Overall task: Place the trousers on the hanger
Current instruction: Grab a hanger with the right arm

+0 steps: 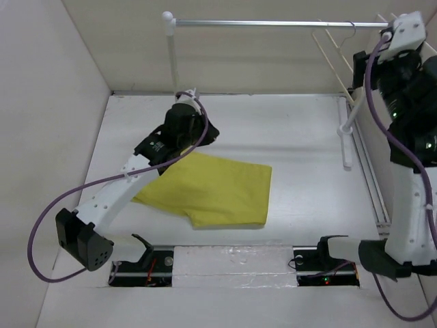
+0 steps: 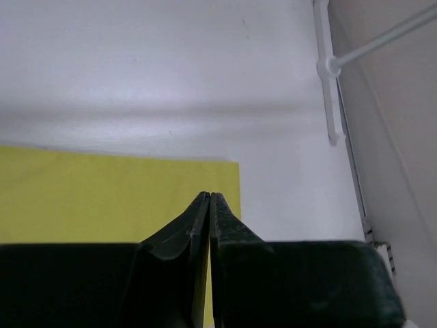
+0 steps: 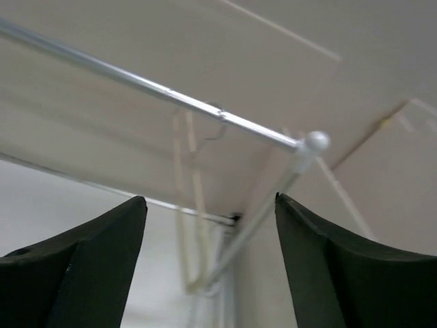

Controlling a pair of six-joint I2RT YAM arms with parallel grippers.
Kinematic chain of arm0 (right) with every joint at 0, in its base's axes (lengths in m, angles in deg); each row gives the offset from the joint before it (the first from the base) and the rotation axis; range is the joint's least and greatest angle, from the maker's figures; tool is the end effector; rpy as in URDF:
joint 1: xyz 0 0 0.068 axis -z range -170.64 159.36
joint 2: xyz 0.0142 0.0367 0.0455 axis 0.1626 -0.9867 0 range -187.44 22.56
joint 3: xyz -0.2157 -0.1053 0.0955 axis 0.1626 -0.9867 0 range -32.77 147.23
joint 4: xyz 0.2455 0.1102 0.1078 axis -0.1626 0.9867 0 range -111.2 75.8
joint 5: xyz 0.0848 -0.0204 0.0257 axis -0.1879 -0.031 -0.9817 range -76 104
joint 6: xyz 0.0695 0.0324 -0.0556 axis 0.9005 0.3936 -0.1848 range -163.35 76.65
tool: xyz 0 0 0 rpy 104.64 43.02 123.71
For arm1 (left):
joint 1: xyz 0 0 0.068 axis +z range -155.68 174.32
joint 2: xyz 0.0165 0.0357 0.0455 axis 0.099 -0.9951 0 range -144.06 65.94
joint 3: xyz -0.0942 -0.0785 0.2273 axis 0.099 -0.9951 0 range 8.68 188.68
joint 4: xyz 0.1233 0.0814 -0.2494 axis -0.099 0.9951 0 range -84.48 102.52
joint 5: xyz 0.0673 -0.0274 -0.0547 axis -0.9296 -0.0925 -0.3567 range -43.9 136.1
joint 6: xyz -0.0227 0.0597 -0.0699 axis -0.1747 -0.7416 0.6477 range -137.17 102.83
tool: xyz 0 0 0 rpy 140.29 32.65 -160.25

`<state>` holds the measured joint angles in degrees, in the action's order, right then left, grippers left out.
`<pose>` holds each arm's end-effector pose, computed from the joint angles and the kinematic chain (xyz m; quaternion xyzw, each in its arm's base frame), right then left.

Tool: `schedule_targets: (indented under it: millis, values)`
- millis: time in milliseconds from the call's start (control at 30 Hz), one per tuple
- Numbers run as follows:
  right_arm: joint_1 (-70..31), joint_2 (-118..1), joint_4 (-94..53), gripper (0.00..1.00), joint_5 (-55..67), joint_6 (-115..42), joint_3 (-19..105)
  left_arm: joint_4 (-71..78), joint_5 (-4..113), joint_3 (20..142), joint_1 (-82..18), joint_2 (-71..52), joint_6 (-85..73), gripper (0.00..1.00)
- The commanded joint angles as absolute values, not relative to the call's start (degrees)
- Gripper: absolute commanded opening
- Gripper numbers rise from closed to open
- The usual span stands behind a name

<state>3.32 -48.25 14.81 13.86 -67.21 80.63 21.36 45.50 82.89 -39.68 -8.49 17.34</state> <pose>0.2572 0.0273 0.5973 -0.1725 0.6425 -0.1148 0.7377 0.3171 -0.2128 0.3680 -0.0067 0.7989 -0.3350 0.4994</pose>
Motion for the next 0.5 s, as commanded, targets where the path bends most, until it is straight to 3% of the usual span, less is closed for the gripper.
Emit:
schedule_targets:
  millis: [0, 100, 233, 367, 467]
  values:
    - [12.5, -56.7, 21.2, 0.85, 2.2, -73.1, 86.8, 24.2, 44.0, 81.7, -42.4, -9.4, 16.8, 0.00]
    - [18.8, -62.1, 22.4, 0.94, -8.3, -71.7, 88.8, 20.8, 45.8, 76.3, -43.0, -7.4, 17.7, 0.11]
    - [18.8, -65.2, 23.4, 0.93, -6.1, -72.1, 86.9, 21.0, 45.8, 72.9, -43.0, -6.7, 16.9, 0.14]
    - [19.5, -63.8, 17.9, 0.84, -8.7, -69.6, 79.5, 21.2, 45.8, 72.5, -43.0, -6.9, 15.8, 0.15]
    - [19.5, -63.5, 15.8, 0.60, -8.9, -68.6, 76.4, 21.1, 45.8, 72.8, -43.0, -7.4, 15.8, 0.15]
